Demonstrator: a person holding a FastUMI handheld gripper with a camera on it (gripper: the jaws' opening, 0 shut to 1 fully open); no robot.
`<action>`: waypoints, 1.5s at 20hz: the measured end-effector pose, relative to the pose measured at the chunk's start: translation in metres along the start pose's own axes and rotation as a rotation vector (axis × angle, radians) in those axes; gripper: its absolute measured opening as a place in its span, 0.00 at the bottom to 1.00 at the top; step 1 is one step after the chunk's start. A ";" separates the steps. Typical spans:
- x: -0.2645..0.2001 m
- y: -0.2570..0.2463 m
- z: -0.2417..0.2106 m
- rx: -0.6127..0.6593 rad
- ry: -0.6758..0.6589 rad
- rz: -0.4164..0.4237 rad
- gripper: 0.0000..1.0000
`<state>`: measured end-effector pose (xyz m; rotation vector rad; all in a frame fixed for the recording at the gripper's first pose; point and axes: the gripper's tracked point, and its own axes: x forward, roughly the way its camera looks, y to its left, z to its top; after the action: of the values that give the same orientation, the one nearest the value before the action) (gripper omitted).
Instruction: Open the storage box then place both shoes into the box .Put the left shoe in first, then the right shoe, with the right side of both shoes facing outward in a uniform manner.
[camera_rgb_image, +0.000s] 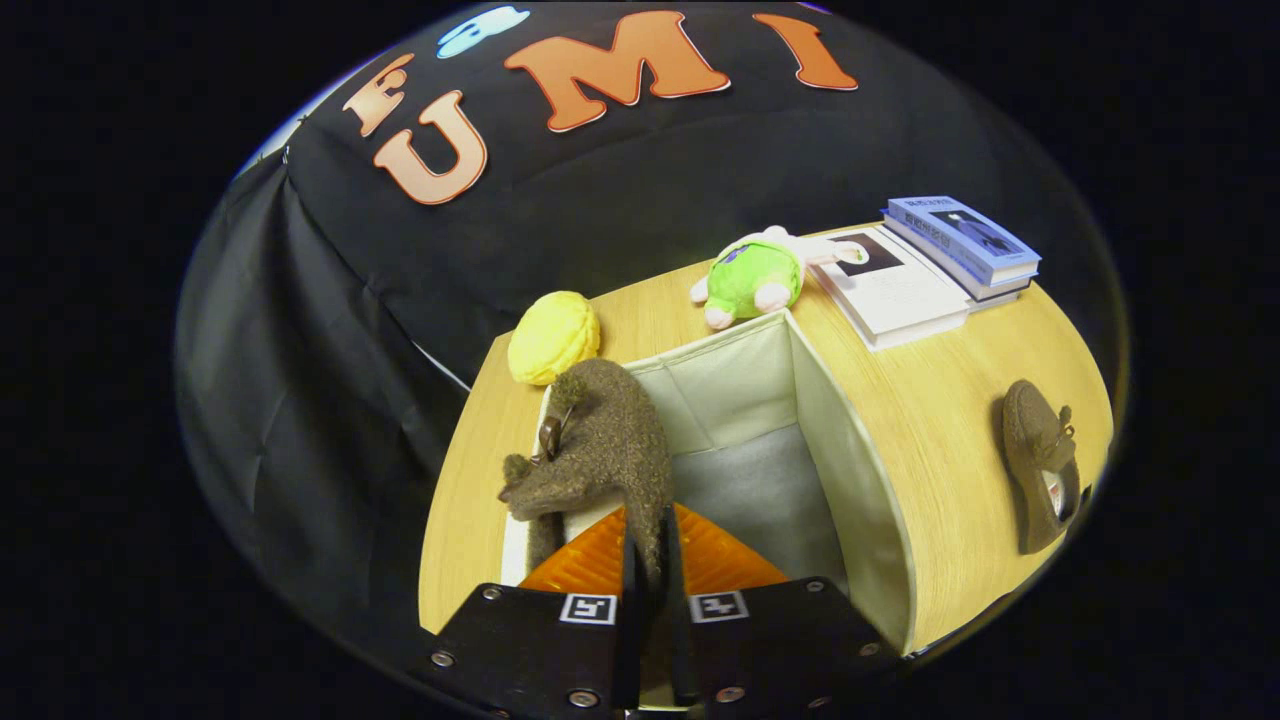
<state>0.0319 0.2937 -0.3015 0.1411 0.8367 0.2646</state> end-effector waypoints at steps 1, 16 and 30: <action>-0.005 -0.003 0.002 0.002 -0.001 -0.006 0.22; -0.090 -0.129 0.077 -0.016 -0.243 -0.110 0.98; -0.142 -0.332 0.042 0.032 -0.232 -0.427 0.98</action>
<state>0.0308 -0.0660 -0.2477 0.0195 0.6214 -0.1649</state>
